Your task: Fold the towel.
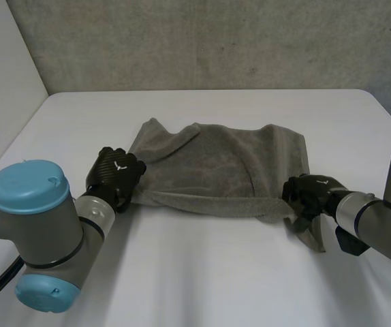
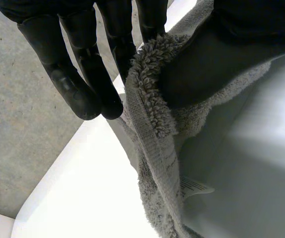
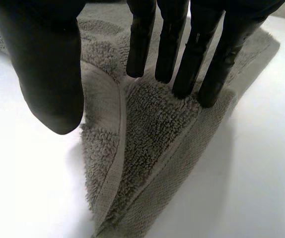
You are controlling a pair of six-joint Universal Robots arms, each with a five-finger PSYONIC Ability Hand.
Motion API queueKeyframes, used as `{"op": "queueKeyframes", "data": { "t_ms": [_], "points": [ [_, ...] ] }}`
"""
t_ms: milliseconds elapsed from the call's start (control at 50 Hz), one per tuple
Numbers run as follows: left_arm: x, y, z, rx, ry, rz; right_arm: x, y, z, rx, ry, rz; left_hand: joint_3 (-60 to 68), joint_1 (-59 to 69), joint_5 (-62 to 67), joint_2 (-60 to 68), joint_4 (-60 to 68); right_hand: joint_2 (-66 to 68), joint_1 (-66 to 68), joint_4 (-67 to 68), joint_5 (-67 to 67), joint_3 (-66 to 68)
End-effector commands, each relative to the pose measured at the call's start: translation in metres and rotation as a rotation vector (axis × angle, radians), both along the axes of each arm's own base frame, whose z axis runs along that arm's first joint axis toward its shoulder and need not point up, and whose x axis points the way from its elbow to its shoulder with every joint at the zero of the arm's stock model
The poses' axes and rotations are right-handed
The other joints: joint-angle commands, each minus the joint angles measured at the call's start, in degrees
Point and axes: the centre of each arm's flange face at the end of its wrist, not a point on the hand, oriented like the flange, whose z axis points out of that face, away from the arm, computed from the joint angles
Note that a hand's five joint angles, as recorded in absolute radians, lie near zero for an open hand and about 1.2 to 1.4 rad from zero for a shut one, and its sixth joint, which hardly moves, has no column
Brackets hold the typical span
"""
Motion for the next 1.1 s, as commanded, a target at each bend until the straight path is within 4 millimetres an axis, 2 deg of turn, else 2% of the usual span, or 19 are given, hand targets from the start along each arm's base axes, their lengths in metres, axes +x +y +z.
{"op": "queueKeyframes", "data": {
  "t_ms": [20,140,160,180,200,220,240,300,340,360,400,420,440,460,500,600,660,720,1100],
  "points": [
    [0.0,-0.001,0.003,-0.009,0.006,0.004,0.001,-0.001,-0.004,0.012,-0.003,-0.005,-8.7,-3.9,-16.7,-6.4,-7.5,-0.7,1.9,0.6,2.8,1.1],
    [0.003,-0.005,0.004,-0.015,0.009,0.014,0.002,0.0,-0.006,0.012,-0.002,-0.001,-8.7,-3.9,-16.7,-6.4,-7.5,5.2,7.8,6.5,8.7,7.0],
    [0.004,-0.007,0.005,-0.019,0.013,0.019,0.002,-0.001,-0.006,0.008,-0.001,-0.003,-8.7,-3.9,-16.7,-6.4,-7.5,10.9,13.5,12.2,14.3,12.7],
    [0.005,-0.008,0.006,-0.021,0.014,0.025,0.002,-0.001,-0.005,0.003,0.0,-0.004,-8.7,-3.9,-16.7,-6.4,-7.5,23.2,25.8,24.6,26.7,25.1],
    [0.005,-0.008,0.006,-0.021,0.014,0.025,0.002,-0.001,-0.005,0.003,0.0,-0.004,-8.7,-3.9,-16.7,-6.4,-7.5,23.4,26.0,24.7,26.8,25.2],
    [0.005,-0.008,0.007,-0.023,0.015,0.026,0.0,-0.003,-0.005,0.0,0.005,-0.008,-8.7,-3.9,-16.7,-6.4,-7.5,37.0,39.6,38.4,40.5,38.8],
    [0.005,-0.009,0.007,-0.025,0.016,0.026,-0.001,-0.004,-0.004,-0.006,0.007,-0.01,-8.7,-3.9,-16.7,-6.4,-7.5,44.3,46.9,45.6,47.7,46.1],
    [0.005,-0.008,0.006,-0.023,0.017,0.026,-0.001,-0.005,0.001,-0.025,0.008,-0.013,-8.7,-3.9,-16.7,-6.4,-7.5,44.3,46.9,45.7,47.8,46.1],
    [0.006,-0.009,0.004,-0.02,0.019,0.028,-0.003,-0.005,0.015,-0.083,0.001,-0.014,-8.7,-3.9,-16.7,-6.4,-7.5,44.3,46.9,45.7,47.8,46.1],
    [0.006,-0.009,0.004,-0.02,0.019,0.028,-0.003,-0.005,0.015,-0.084,0.001,-0.014,-8.7,-3.9,-16.7,-6.4,-7.5,44.3,46.9,45.7,47.8,46.1],
    [0.006,-0.01,0.0,-0.012,0.018,0.029,-0.003,-0.002,0.032,-0.164,0.014,0.004,-10.0,-5.2,-18.0,-7.7,-8.8,44.3,46.9,45.7,47.8,46.1],
    [0.006,-0.01,0.0,-0.012,0.018,0.029,-0.003,-0.002,0.032,-0.164,0.014,0.004,-10.0,-5.2,-18.0,-7.7,-8.8,44.3,46.9,45.7,47.8,46.1],
    [0.006,-0.01,-0.002,-0.008,0.02,0.029,-0.003,-0.001,0.037,-0.192,0.033,0.018,-22.5,-17.7,-30.5,-20.2,-21.3,44.3,46.9,45.7,47.8,46.1],
    [0.006,-0.01,-0.003,-0.008,0.02,0.029,-0.003,0.0,0.037,-0.193,0.033,0.018,-22.6,-17.9,-30.6,-20.3,-21.4,44.3,46.9,45.7,47.8,46.1],
    [0.006,-0.011,-0.005,0.0,0.019,0.025,-0.004,0.0,0.04,-0.234,0.093,0.046,-44.1,-39.3,-52.1,-41.7,-42.9,44.3,46.9,45.7,47.8,46.1],
    [0.007,-0.01,-0.006,0.01,0.021,0.016,-0.011,-0.004,0.037,-0.29,0.234,0.048,-53.7,-49.0,-61.7,-51.4,-52.5,44.3,46.9,45.7,47.8,46.1],
    [0.01,-0.013,-0.005,0.016,0.019,0.019,-0.021,-0.009,0.034,-0.316,0.326,0.011,-54.9,-50.1,-62.9,-52.6,-53.7,44.3,46.9,45.7,47.8,46.1],
    [0.016,-0.015,-0.007,0.027,0.018,0.024,-0.022,-0.011,0.034,-0.34,0.368,0.002,-54.9,-50.2,-62.9,-52.6,-53.7,44.3,46.9,45.7,47.8,46.1],
    [0.026,-0.021,-0.014,0.098,0.057,0.056,-0.026,-0.016,0.036,-0.371,0.381,-0.013,-51.3,-46.5,-59.2,-48.9,-50.0,44.3,46.9,45.7,47.8,46.1]
  ]
}}
